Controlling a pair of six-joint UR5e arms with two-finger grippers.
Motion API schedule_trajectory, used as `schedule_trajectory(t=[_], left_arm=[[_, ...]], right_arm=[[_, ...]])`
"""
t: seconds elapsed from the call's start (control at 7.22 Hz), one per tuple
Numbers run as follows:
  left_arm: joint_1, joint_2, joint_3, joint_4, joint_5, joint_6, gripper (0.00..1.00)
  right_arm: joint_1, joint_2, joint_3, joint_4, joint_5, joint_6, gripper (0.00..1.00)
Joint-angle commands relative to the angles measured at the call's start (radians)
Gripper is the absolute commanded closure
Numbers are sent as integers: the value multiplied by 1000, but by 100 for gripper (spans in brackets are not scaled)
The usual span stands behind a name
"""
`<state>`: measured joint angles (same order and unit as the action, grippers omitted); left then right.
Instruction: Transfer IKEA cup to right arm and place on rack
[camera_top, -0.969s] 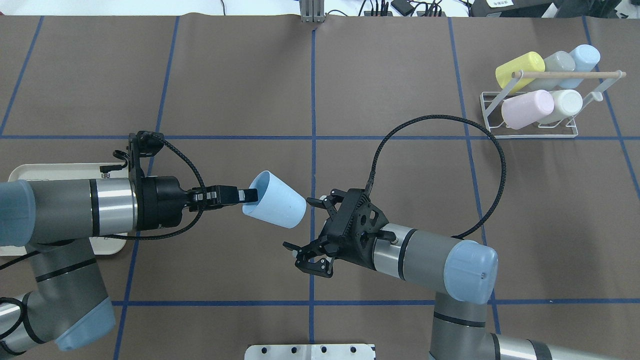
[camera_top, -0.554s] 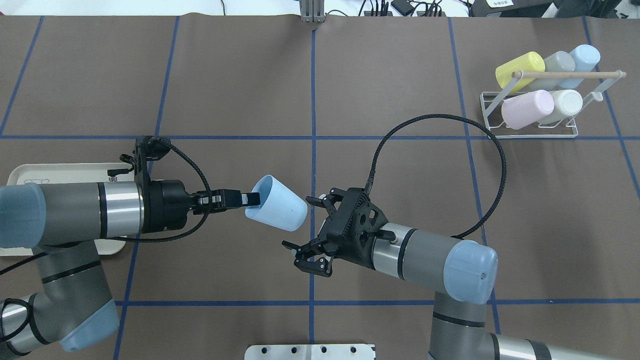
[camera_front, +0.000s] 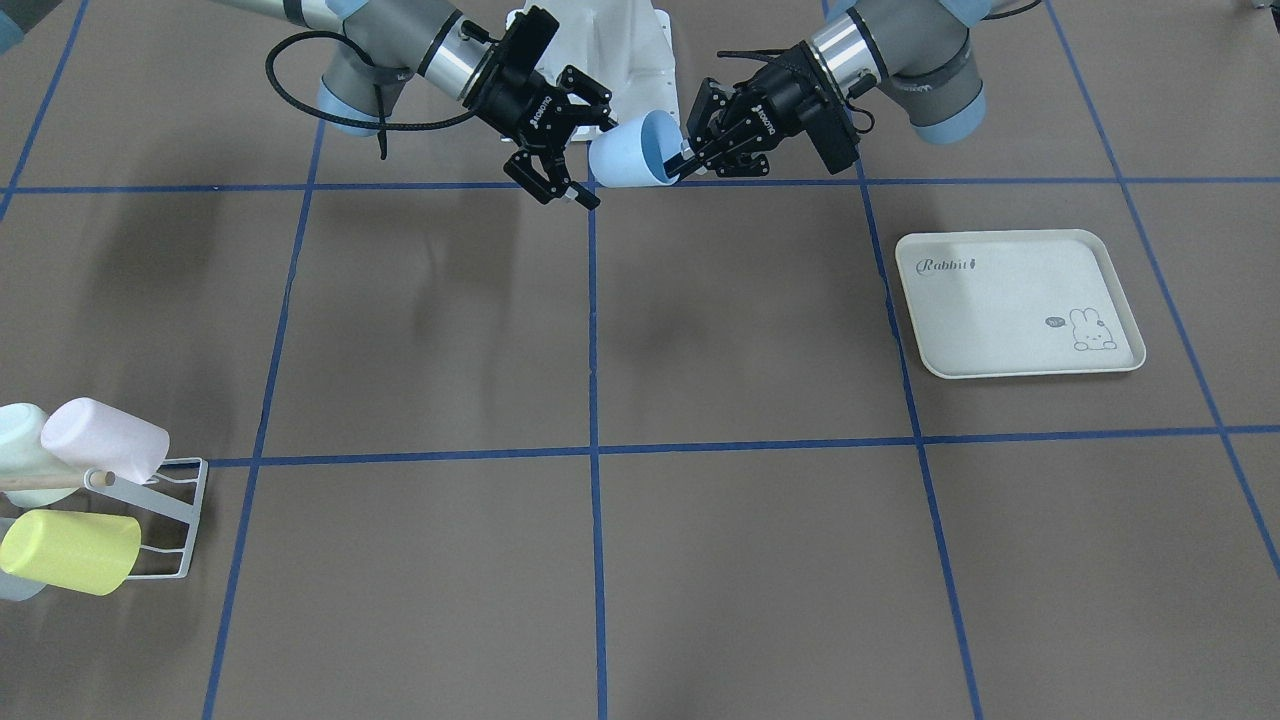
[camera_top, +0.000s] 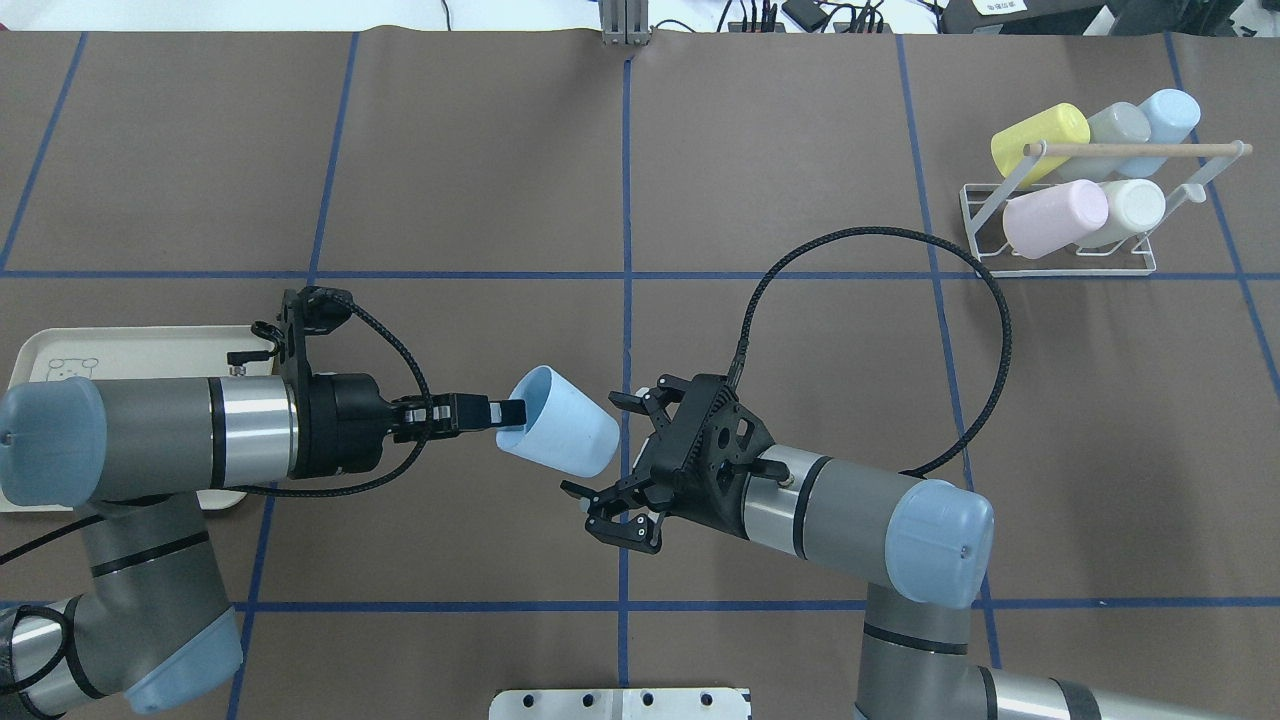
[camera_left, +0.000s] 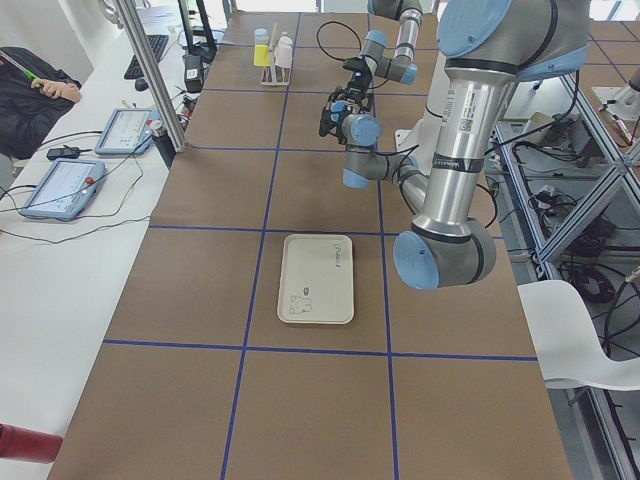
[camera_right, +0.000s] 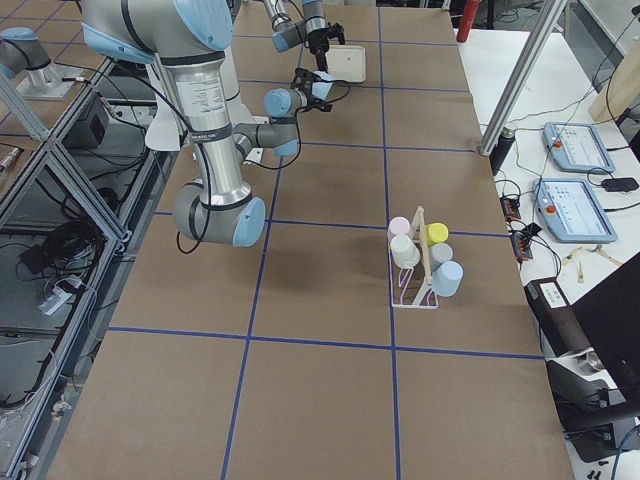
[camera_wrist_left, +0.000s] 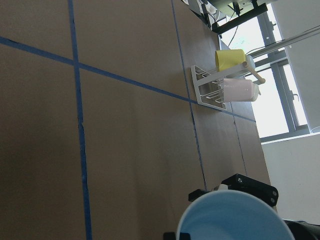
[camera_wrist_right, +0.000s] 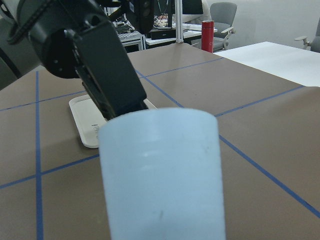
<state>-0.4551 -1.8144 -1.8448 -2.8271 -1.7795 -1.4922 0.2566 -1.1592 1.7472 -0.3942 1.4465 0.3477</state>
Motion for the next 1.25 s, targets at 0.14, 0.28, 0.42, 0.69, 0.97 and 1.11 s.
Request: schedule_trajectory(t=[0.14, 0.28, 0.42, 0.69, 0.97, 1.11], left_arm=[[9, -9, 10, 0, 0, 0, 100], [10, -14, 10, 0, 0, 0, 100], [10, -16, 15, 0, 0, 0, 100], [15, -16, 19, 0, 2, 0, 100], [15, -16, 19, 0, 2, 0, 100], [16, -16, 19, 0, 2, 0, 100]], right_arm=[[1, -1, 0, 2, 0, 0, 12], [0, 1, 0, 2, 0, 2, 17], [0, 1, 0, 5, 0, 4, 17], [0, -1, -5, 43, 2, 0, 17], [0, -1, -5, 43, 2, 0, 17], [0, -1, -5, 43, 2, 0, 20]])
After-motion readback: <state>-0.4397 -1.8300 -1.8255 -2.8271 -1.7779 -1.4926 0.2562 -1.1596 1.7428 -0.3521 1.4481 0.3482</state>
